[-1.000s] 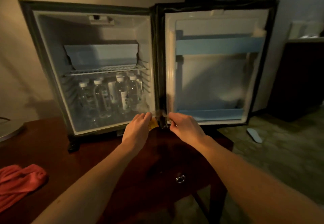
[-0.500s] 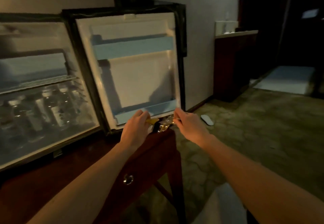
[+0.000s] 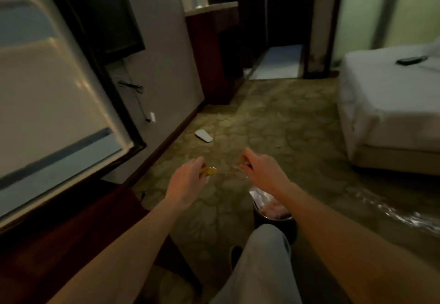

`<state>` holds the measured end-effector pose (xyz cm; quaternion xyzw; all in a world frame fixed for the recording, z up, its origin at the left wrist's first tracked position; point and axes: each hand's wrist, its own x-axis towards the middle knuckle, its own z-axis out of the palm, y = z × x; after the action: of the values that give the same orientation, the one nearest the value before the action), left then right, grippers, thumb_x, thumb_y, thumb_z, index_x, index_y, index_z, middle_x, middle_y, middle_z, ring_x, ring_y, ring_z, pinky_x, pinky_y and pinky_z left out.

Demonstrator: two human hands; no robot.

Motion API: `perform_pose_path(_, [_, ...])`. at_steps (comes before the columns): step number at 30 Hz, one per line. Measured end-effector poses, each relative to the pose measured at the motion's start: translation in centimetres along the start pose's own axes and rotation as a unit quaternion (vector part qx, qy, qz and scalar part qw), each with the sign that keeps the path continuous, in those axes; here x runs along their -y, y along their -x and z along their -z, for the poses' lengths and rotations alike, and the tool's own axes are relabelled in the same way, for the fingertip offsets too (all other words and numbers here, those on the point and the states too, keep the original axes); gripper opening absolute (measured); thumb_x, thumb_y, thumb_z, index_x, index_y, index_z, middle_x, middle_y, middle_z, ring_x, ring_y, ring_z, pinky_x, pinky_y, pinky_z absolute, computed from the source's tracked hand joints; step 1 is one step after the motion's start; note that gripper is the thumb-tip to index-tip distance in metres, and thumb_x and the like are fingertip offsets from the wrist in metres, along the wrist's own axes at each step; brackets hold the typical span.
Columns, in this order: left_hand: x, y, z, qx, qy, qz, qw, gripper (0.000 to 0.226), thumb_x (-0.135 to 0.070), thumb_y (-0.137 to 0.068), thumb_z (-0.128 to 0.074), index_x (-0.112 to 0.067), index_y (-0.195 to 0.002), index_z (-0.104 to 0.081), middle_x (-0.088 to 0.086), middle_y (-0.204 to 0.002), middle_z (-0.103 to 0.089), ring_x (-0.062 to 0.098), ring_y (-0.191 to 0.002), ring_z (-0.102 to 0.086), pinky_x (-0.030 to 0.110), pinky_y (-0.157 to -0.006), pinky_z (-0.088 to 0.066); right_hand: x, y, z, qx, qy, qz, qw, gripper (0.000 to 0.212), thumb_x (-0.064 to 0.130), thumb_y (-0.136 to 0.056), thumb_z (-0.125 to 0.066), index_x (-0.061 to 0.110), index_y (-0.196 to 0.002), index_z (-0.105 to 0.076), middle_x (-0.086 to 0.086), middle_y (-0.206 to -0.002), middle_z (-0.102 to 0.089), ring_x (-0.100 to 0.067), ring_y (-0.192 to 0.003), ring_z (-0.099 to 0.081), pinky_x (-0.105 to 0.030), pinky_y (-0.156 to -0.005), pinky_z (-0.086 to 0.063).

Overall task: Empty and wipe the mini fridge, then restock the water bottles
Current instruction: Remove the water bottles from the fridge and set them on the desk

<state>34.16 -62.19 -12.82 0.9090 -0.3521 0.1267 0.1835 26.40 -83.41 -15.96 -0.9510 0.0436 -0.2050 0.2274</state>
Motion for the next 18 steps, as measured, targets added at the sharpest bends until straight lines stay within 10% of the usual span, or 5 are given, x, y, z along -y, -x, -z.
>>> perform_pose_path(7, [-3.0,-4.8,-9.9,0.069,0.060,0.003,0.996,0.016,-0.022,-0.087,-0.069,-0.020,-0.084,-0.053,-0.005,-0.083,-0.058,0.016,-0.076,-0.057,0.030,-0.064,-0.043,-9.6,1.9,-0.8,0.028,0.046,-0.100,0.994,0.011,0.026,-0.097,-0.055,0.018,-0.102,-0.049,0.006,-0.081,-0.057,-0.013,-0.069,-0.054,-0.017,-0.054,-0.031])
perform_pose_path(18, [-3.3,-10.4,-24.0,0.139,0.088,0.037,0.986,0.011,-0.021,-0.088,-0.068,-0.020,-0.088,-0.057,-0.004,-0.088,-0.060,0.016,-0.080,-0.058,0.039,-0.070,-0.053,-20.9,-0.5,-7.5,0.072,0.037,-0.188,0.979,0.012,0.033,-0.096,-0.056,0.026,-0.103,-0.049,0.005,-0.091,-0.063,-0.011,-0.076,-0.055,-0.025,-0.064,-0.039])
